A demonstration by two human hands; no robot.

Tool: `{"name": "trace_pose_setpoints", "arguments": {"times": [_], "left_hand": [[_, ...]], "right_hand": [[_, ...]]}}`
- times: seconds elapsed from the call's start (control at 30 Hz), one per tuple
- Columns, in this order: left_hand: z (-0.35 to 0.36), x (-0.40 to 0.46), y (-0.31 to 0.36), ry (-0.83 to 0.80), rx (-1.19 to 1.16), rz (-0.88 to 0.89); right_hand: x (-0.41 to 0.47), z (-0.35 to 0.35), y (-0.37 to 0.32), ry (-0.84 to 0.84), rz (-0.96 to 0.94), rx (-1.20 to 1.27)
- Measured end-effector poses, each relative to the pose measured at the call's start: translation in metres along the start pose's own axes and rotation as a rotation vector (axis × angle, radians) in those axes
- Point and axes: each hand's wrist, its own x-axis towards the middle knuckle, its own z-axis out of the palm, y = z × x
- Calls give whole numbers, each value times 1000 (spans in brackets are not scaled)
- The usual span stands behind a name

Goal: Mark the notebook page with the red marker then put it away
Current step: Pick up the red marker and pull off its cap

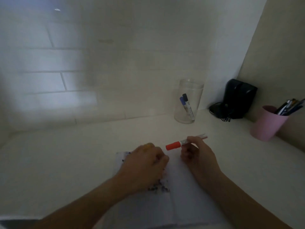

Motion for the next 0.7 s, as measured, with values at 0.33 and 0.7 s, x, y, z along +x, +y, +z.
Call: {"name": "trace_pose_setpoints", "arguments": {"times": [0.33, 0.7], "left_hand": [[6, 57, -41, 185, -135, 381], [14, 61, -37, 184, 18, 493]], "right_hand": [[4, 3, 5, -63, -122, -142], [-1, 12, 2, -94, -330, -342]]}}
